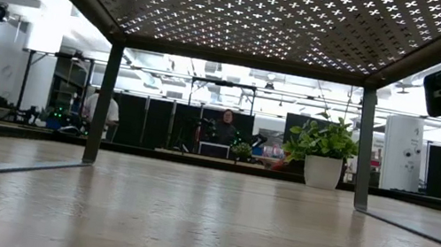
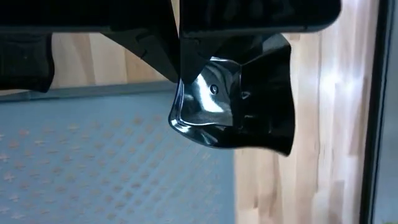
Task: Pick & Place Mini shaped plates
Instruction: Put the distorted square plate on the shelf
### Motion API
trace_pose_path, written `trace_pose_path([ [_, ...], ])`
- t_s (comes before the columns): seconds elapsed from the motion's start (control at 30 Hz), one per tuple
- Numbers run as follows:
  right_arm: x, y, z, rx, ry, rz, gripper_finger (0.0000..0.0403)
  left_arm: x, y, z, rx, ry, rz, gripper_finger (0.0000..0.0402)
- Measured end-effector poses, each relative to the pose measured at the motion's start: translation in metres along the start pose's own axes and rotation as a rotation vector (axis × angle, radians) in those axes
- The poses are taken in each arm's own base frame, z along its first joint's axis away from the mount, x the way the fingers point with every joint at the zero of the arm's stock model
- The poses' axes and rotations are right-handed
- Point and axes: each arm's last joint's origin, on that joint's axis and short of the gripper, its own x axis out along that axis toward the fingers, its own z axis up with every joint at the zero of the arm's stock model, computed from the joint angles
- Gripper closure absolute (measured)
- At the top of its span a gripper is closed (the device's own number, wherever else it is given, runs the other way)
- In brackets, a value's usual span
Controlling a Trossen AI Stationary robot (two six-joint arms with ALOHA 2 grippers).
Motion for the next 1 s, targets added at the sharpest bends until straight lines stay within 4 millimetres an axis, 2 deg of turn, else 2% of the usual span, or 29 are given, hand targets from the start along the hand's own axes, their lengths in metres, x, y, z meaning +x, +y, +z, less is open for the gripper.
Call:
trace_pose_path([
  [0.43,0.000,0.000,0.000,0.000,0.000,0.000,0.0394,0.011,-0.042,0.060,0.241,-0.035,0.047,0.0401],
  [0.73,0.000,0.000,0.000,0.000,0.000,0.000,0.0394,0.032,-0.062,0.063,0.336,0.015,0.072,0.0401],
  [1.0,0.000,0.000,0.000,0.000,0.000,0.000,0.0394,0.040,-0.073,0.064,0.334,0.002,0.049,0.0401],
])
